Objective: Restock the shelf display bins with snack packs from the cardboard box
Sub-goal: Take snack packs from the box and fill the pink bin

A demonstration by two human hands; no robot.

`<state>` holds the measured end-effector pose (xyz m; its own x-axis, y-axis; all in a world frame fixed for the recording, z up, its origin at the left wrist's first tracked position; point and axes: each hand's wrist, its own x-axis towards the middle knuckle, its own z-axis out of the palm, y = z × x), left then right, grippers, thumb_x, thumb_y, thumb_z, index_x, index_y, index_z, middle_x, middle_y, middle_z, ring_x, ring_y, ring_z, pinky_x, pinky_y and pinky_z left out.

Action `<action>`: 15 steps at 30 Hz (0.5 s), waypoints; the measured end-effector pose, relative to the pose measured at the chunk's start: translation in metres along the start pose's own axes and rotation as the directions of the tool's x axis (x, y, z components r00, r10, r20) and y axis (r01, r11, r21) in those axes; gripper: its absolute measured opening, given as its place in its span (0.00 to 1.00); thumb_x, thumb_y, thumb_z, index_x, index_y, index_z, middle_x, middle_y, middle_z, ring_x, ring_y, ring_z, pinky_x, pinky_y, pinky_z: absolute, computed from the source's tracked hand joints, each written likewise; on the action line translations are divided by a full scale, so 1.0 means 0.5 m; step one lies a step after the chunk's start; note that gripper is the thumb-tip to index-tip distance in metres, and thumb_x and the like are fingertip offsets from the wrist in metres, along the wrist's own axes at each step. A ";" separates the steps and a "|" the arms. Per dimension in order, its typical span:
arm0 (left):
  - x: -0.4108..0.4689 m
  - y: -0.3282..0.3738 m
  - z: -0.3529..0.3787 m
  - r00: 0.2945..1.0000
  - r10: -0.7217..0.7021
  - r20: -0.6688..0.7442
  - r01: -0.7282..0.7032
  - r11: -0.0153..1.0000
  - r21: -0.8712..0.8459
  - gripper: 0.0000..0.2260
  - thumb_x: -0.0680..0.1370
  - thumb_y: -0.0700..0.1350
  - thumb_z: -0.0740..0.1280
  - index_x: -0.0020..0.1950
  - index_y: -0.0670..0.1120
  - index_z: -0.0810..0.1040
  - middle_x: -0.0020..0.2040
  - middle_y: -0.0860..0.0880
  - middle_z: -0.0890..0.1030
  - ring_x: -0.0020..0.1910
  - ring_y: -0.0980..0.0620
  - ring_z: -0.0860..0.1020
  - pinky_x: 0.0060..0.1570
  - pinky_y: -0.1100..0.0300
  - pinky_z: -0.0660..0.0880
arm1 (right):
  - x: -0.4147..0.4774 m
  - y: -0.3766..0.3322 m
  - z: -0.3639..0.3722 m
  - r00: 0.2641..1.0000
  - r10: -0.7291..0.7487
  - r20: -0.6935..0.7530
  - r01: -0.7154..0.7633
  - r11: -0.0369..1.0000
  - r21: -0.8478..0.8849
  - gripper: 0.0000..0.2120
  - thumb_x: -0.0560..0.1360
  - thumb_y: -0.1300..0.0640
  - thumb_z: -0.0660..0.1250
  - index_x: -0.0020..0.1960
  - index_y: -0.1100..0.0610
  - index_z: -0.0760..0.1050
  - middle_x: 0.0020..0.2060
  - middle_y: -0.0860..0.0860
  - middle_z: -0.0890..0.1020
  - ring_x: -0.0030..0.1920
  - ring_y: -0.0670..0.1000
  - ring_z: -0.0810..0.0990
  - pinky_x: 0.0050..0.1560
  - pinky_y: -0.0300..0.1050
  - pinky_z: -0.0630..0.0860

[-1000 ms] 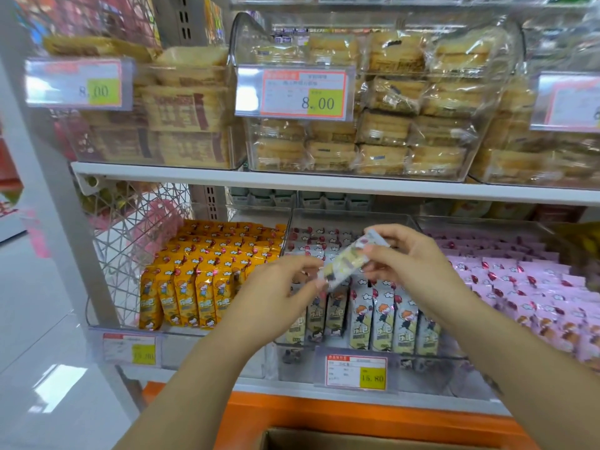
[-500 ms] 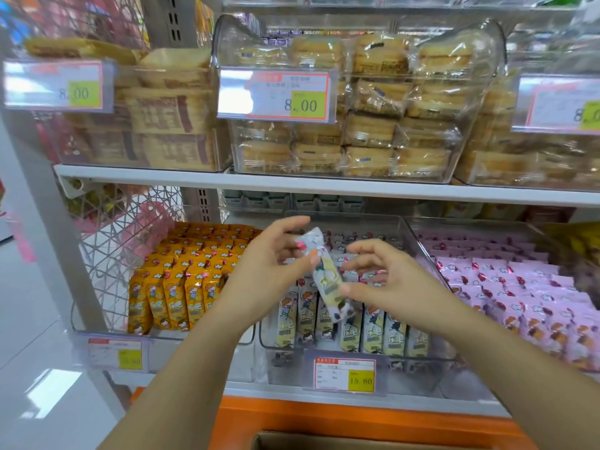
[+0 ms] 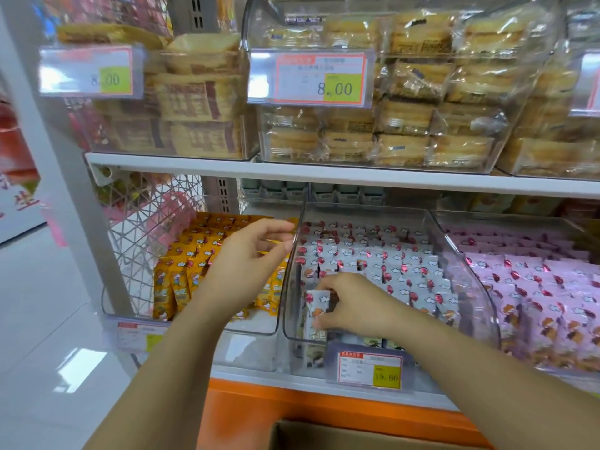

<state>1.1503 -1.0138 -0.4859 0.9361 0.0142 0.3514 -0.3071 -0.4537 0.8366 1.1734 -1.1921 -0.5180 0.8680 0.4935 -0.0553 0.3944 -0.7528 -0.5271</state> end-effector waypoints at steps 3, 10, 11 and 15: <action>-0.002 -0.016 0.011 0.998 0.000 0.058 -0.004 0.997 0.077 0.08 0.78 0.43 0.66 0.56 0.53 0.77 0.49 0.57 0.80 0.46 0.63 0.77 0.42 0.76 0.72 | 0.019 -0.004 0.023 0.997 -0.013 -0.080 0.007 0.997 -0.077 0.20 0.72 0.55 0.73 0.62 0.56 0.75 0.53 0.53 0.80 0.45 0.49 0.74 0.43 0.39 0.67; 0.008 -0.032 0.026 0.993 0.065 0.101 -0.096 0.936 0.340 0.11 0.79 0.43 0.66 0.61 0.51 0.78 0.53 0.57 0.79 0.50 0.61 0.74 0.49 0.69 0.69 | -0.012 -0.006 -0.025 0.989 0.043 -0.143 -0.036 0.998 0.048 0.16 0.69 0.53 0.76 0.55 0.53 0.77 0.32 0.43 0.76 0.29 0.38 0.73 0.33 0.36 0.72; 0.009 -0.027 0.029 0.990 0.098 0.102 -0.129 0.918 0.376 0.11 0.79 0.42 0.66 0.61 0.50 0.78 0.54 0.56 0.79 0.51 0.61 0.74 0.51 0.69 0.69 | -0.024 -0.003 -0.043 0.985 0.049 -0.167 -0.037 0.997 0.075 0.13 0.69 0.53 0.76 0.51 0.52 0.77 0.32 0.43 0.77 0.28 0.37 0.74 0.31 0.34 0.70; 0.017 0.011 0.054 0.970 0.100 0.222 -0.190 0.881 0.433 0.13 0.79 0.40 0.65 0.63 0.49 0.77 0.57 0.53 0.79 0.50 0.57 0.77 0.52 0.67 0.71 | -0.068 0.021 -0.110 0.939 0.113 -0.325 -0.062 0.985 0.163 0.11 0.69 0.53 0.75 0.47 0.49 0.75 0.35 0.42 0.79 0.31 0.42 0.76 0.29 0.34 0.68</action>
<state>1.1612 -1.0405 -0.4896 0.9153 -0.2294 0.3309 -0.3742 -0.7883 0.4885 1.1645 -1.2407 -0.4750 0.9577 0.2368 0.1637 0.2851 -0.7012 -0.6534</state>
